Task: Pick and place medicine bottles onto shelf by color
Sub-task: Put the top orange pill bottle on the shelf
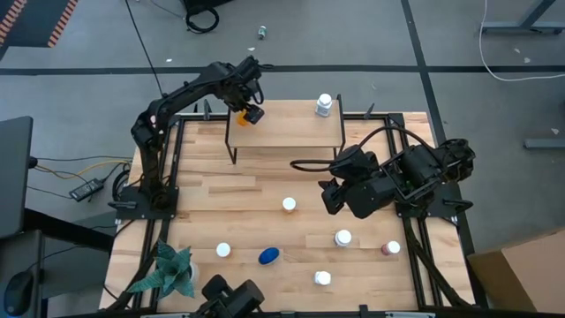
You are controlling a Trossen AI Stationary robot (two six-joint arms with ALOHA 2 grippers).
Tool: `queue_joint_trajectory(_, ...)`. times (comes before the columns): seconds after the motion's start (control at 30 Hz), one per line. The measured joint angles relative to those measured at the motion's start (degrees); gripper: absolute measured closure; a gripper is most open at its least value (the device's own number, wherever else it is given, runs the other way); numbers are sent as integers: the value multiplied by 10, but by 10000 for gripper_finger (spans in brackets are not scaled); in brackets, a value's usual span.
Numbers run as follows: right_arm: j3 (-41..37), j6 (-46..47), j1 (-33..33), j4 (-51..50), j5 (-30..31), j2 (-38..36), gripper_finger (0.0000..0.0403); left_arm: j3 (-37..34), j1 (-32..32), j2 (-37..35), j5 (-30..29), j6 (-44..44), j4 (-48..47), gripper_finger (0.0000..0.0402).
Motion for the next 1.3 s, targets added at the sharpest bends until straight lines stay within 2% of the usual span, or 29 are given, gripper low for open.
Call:
queue_joint_trajectory(0.2,0,1,-20,0,14,0,164,0,-7,-1,7,5,-2,193)
queue_joint_trajectory(0.33,0,0,-41,0,16,0,164,0,-13,-14,53,6,1,233)
queue_joint_trajectory(0.5,0,14,-108,0,6,-17,164,0,-25,-50,98,27,24,250)
queue_joint_trajectory(0.57,0,-13,-152,0,-25,-29,164,0,-31,-68,119,41,41,245)
queue_joint_trajectory(0.7,0,-98,-246,7,-112,-43,164,0,-47,-106,207,79,106,235)
queue_joint_trajectory(0.8,0,-155,-314,31,-208,-45,164,0,-69,-127,219,84,155,234)
queue_joint_trajectory(0.93,0,-200,-389,95,-322,-39,163,0,-98,-142,225,139,173,237)
queue_joint_trajectory(1.07,0,-218,-445,161,-376,-38,163,0,-124,-145,207,167,168,236)
queue_joint_trajectory(1.13,1,-219,-463,162,-393,-35,163,0,-130,-145,192,173,172,235)
queue_joint_trajectory(1.3,0,-241,-470,173,-421,0,161,0,-131,-145,186,154,219,240)
